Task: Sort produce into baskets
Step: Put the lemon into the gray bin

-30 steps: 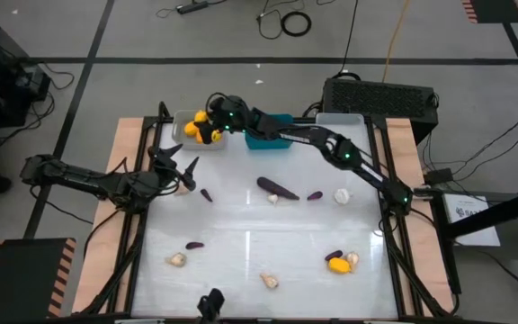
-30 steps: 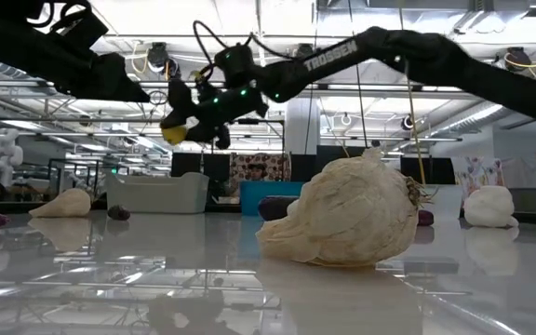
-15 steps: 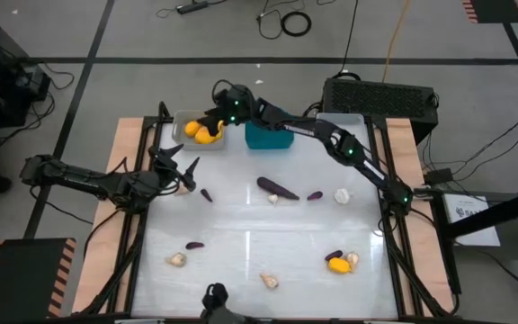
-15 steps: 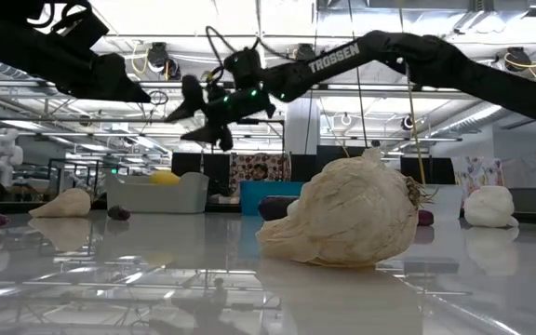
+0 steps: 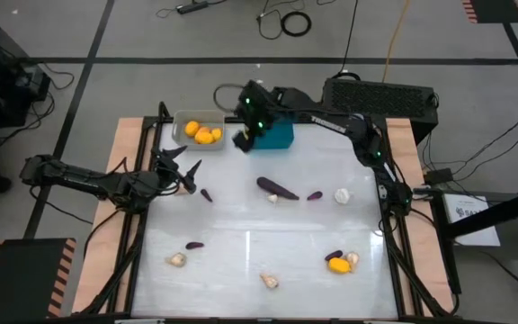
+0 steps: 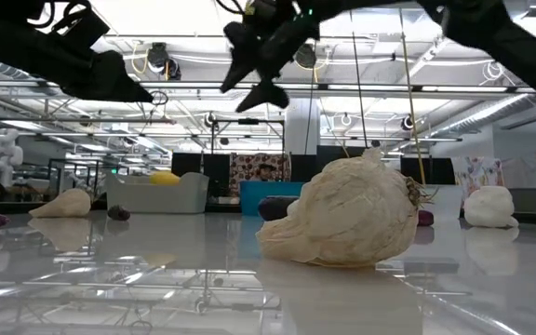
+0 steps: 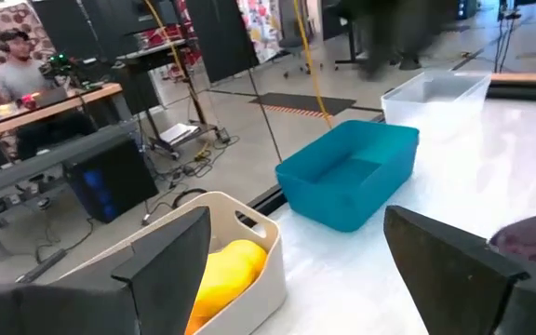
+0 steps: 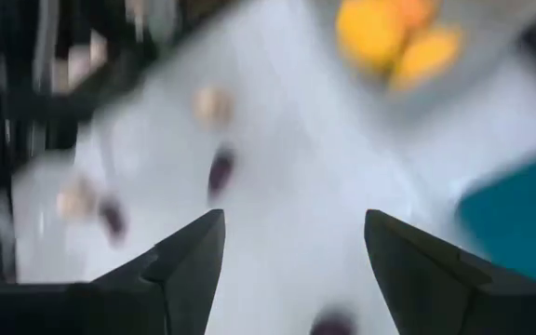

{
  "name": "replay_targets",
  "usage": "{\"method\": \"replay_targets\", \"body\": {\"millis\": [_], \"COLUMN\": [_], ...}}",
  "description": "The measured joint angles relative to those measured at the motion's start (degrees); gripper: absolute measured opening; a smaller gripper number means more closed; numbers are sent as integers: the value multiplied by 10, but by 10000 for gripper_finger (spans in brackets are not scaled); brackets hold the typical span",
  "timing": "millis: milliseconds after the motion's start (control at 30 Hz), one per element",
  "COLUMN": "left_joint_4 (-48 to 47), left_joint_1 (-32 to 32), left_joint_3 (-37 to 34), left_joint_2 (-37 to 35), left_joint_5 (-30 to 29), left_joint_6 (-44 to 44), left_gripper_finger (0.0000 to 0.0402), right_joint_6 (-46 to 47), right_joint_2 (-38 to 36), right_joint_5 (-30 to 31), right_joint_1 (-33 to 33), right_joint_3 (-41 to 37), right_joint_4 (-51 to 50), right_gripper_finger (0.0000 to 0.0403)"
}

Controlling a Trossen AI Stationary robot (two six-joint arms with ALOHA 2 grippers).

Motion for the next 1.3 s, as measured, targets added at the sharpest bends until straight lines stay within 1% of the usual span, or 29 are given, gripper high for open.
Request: {"method": "replay_targets", "body": {"millis": [67, 100, 267, 333, 433, 533, 600, 733, 800, 933, 1100, 1200, 1300], "left_joint_4": [1, 1, 13, 31, 61, 80, 86, 93, 93, 93, 92, 92, 92], "left_joint_1": [0, 0, 0, 0, 0, 0, 0, 0, 0, 0, 0, 0, 0], "left_joint_3": [0, 0, 0, 0, 0, 0, 0, 0, 0, 0, 0, 0, 0], "left_joint_2": [0, 0, 0, 0, 0, 0, 0, 0, 0, 1, 1, 1, 1], "left_joint_5": [34, 68, 282, 338, 398, 446, 460, 459, 457, 455, 455, 454, 454], "left_joint_6": [-1, -1, -2, -3, -16, -18, -18, -18, -18, -18, -30, -30, -31], "left_gripper_finger": [327, 327, 327, 327, 327, 327, 327, 327, 327, 327, 327, 327, 327], "right_joint_6": [5, 7, 14, 32, 67, 84, 85, 92, 108, 147, 201, 241, 311], "right_joint_2": [-11, -16, -23, -23, -26, -29, -30, -30, -30, -29, -29, -39, -67], "right_joint_5": [0, 0, 7, 37, 73, 77, 77, 89, 120, 206, 237, 246, 242], "right_joint_1": [23, 36, 116, 156, 216, 276, 315, 391, 426, 484, 540, 565, 581], "right_joint_3": [0, 0, 0, -2, -8, -8, -10, -11, -11, -11, -14, -43, -107], "right_joint_4": [-74, -112, -284, -301, -295, -298, -299, -298, -299, -299, -298, -298, -298], "right_gripper_finger": [251, 251, 251, 251, 251, 251, 251, 251, 251, 251, 251, 251, 251]}}
